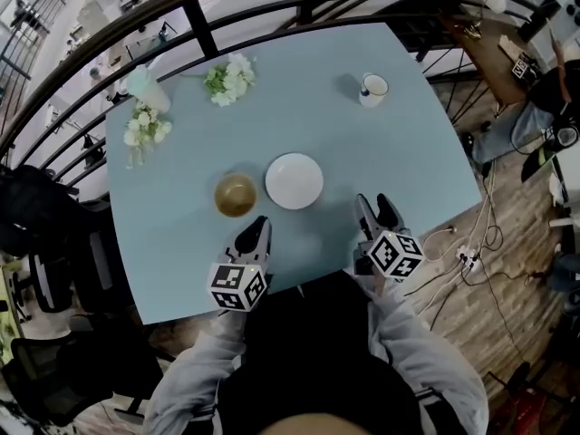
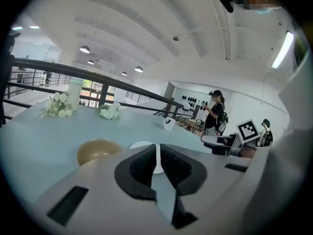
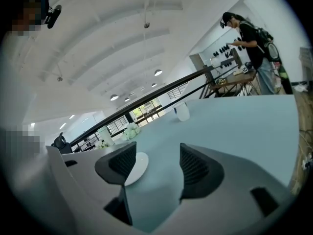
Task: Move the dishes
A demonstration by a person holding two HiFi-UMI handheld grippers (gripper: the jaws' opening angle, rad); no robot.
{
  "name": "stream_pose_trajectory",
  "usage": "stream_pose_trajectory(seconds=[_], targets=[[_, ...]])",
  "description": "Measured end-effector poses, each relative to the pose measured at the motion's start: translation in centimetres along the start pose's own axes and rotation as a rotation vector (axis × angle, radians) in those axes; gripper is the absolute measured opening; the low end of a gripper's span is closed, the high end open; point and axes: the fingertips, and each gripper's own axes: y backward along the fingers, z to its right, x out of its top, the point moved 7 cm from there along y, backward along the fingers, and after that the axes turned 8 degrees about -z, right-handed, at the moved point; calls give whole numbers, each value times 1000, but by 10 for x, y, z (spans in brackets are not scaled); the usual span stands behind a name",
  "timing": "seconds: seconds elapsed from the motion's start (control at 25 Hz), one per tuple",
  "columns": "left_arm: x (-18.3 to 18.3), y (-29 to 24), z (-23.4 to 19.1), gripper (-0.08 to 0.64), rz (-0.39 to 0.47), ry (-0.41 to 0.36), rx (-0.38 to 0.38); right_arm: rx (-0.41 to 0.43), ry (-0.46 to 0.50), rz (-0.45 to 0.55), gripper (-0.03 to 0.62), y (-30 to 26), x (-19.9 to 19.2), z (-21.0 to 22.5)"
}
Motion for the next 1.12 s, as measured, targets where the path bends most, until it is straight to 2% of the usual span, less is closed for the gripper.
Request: stream_pose_trajectory(seconds=[0.2, 0.28, 0.4, 0.48, 0.56, 0.72, 0.96, 1.12], targets=[[7, -56, 32, 38, -26, -30, -40, -45, 41, 2, 298, 5, 24, 57], [12, -80, 44, 38, -27, -40, -50, -72, 100, -3, 302, 4, 36, 82], [16, -108, 58, 39, -19, -43, -45, -99, 238, -31, 311, -6, 52, 112], [18, -123, 64, 38, -13, -32, -29, -99, 327, -61, 323, -18, 61, 128], [21, -134, 70, 38, -14, -21, -8, -81, 364, -77, 340, -34, 73, 139], [28, -144, 76, 38, -28, -9, 38, -20, 388, -89, 359, -76, 97, 149], [28, -145, 75, 38, -36, 26, 122, 85, 421, -78, 379, -155, 129, 141], [26, -141, 68, 38, -30, 72, 179, 88, 454, -61, 397, -202, 143, 137]])
